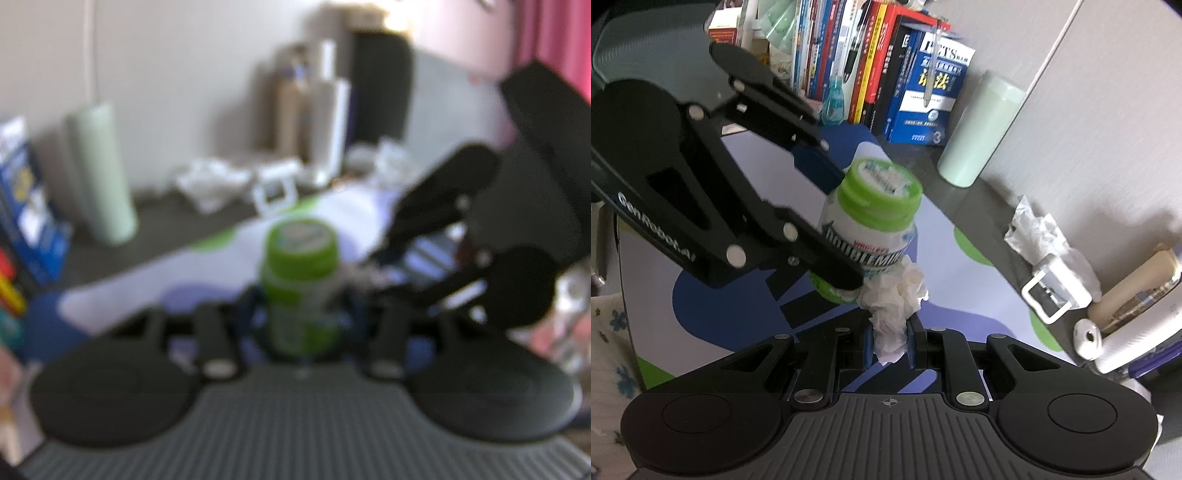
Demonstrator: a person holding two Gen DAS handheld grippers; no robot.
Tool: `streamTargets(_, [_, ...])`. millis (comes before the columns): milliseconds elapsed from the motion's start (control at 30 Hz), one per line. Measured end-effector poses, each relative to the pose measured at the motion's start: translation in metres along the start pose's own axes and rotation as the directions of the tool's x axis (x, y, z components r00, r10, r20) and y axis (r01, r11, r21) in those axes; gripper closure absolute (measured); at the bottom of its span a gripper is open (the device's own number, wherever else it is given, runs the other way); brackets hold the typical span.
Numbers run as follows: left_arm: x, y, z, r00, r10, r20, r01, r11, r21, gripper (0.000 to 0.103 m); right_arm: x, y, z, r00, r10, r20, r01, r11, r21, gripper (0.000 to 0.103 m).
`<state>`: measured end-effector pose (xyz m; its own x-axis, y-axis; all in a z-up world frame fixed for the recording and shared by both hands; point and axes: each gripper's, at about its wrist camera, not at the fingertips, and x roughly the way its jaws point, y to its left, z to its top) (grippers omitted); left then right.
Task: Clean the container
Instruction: 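Rub the tissue along the bottle label with the right gripper while the left holds it, then wipe the tissue back and forth over the bottle side with the right gripper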
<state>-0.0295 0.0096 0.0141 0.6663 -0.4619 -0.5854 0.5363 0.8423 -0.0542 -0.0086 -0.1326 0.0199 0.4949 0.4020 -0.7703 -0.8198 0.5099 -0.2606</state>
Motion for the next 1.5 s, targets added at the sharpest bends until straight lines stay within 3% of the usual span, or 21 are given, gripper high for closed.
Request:
streamTargets(633, [0.002, -0.003, -0.001, 1.0, -0.008, -0.007, 0.008, 1.0, 0.005, 0.055, -0.023, -0.003, 0.006, 0.998, -0.029, 0.063, 0.029, 1.0, 0.0, 0.086])
streamTargets(1500, [0.0, -0.001, 0.0, 1.0, -0.008, -0.004, 0.008, 1.0, 0.0, 0.055, 0.009, 0.009, -0.007, 1.0, 0.016, -0.022, -0.016, 1.0, 0.002, 0.086])
